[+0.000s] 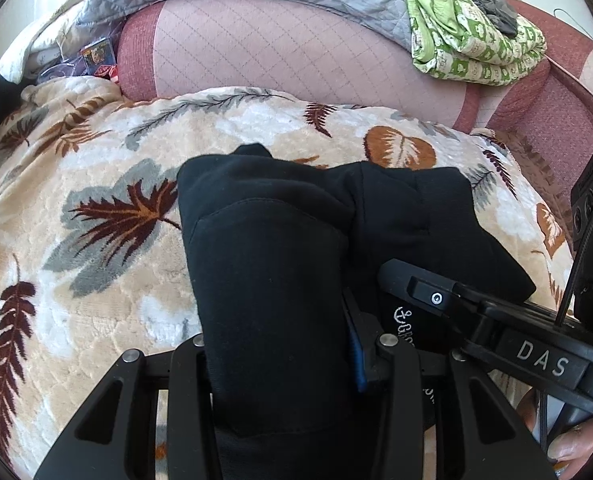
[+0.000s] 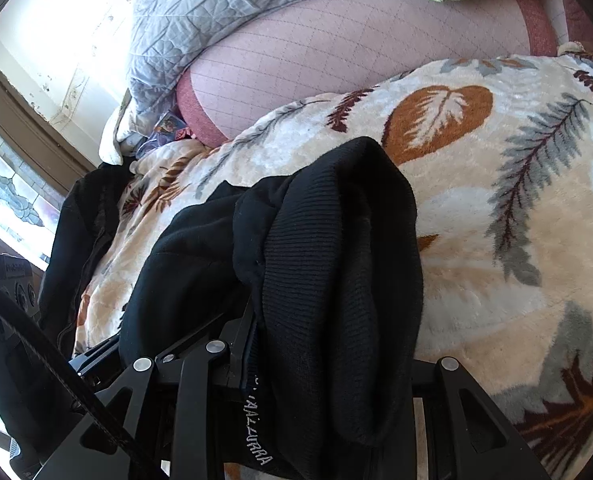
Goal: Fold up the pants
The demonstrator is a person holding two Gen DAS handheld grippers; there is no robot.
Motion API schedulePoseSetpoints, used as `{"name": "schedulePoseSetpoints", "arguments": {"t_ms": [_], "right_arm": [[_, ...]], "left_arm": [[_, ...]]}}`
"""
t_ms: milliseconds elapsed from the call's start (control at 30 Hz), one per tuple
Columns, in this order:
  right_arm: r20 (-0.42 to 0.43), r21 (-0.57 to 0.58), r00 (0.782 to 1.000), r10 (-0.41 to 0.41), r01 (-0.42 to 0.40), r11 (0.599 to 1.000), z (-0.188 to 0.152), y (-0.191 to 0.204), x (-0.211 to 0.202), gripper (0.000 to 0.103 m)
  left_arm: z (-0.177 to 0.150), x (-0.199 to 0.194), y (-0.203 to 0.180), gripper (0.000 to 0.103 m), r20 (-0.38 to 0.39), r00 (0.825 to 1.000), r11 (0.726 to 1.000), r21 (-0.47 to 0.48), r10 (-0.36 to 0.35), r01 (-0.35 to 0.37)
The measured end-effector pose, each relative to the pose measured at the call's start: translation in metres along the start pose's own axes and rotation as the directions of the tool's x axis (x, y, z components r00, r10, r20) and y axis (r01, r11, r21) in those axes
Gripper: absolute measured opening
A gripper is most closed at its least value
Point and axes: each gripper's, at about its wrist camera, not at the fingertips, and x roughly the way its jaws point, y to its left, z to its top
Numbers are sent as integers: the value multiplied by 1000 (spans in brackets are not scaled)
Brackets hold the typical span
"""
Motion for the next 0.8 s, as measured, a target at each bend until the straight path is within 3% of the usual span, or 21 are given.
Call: {"name": "schedulePoseSetpoints", "arguments": {"t_ms": [500, 800], "right_arm": [[-1, 53, 1000, 22, -21, 998, -3, -15, 11, 36], [14, 133, 997, 69, -71, 989, -10, -32, 18, 43]], "left_arm": [[0, 10, 7, 44, 13, 1000, 999, -30, -19, 20], [-3, 16, 11, 50, 17, 1000, 999, -47, -26, 27]]}}
